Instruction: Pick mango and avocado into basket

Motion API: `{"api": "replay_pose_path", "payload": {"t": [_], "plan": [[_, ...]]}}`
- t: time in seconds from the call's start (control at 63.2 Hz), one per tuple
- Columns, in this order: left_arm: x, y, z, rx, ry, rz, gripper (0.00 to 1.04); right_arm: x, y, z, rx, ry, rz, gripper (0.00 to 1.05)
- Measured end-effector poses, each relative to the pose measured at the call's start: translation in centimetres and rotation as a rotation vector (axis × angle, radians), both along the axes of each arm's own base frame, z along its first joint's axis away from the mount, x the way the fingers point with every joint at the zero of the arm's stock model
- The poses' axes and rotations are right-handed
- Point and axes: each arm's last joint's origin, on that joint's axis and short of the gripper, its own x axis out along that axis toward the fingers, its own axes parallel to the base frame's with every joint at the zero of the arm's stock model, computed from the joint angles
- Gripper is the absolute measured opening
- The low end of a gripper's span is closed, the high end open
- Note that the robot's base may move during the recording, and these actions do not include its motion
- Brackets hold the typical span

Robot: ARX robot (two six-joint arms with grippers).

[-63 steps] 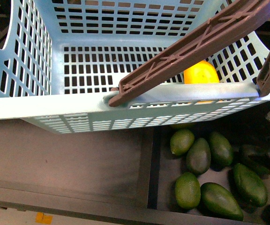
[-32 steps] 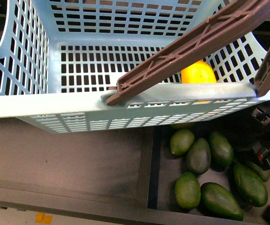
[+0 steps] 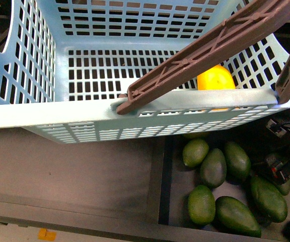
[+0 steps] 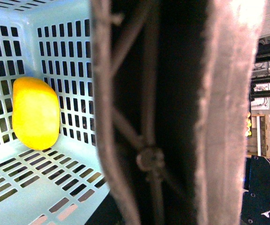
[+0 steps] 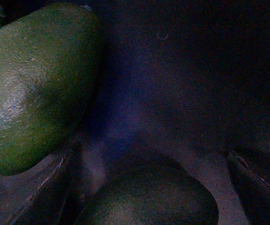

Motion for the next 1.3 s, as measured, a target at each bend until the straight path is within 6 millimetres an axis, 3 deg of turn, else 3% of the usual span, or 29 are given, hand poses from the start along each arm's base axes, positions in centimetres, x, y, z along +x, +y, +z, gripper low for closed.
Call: {"api": "replay_pose_path", "payload": {"t": [0.301, 0.585, 0.759, 0.918, 1.092, 1.297], "plan": [[0.0, 0.0, 0.0, 0.0, 0.0, 0.0, 0.13, -0.4, 0.0, -0.4, 0.009, 0.023, -0.028, 0.58], [0.0, 0.0, 0.0, 0.0, 0.0, 0.0, 0.13, -0.9, -0.5, -0.4, 0.029, 0.015, -0.081, 0.51], [0.0, 0.0, 0.0, 0.0, 0.0, 0.0, 0.13, -1.8, -1.9, 0.4, 0.044, -0.006, -0.158, 0.51], [0.0, 0.0, 0.0, 0.0, 0.0, 0.001, 0.13, -2.7, -4.0, 3.2, 0.077, -0.088, -0.245, 0.51], [0.0, 0.0, 0.0, 0.0, 0.0, 0.0, 0.13, -4.4, -6.3, 8.9, 0.135, -0.251, -0.332, 0.5], [0.0, 0.0, 0.0, 0.0, 0.0, 0.0, 0.13, -7.4, -7.3, 15.8, 0.221, -0.43, -0.4, 0.5]]}}
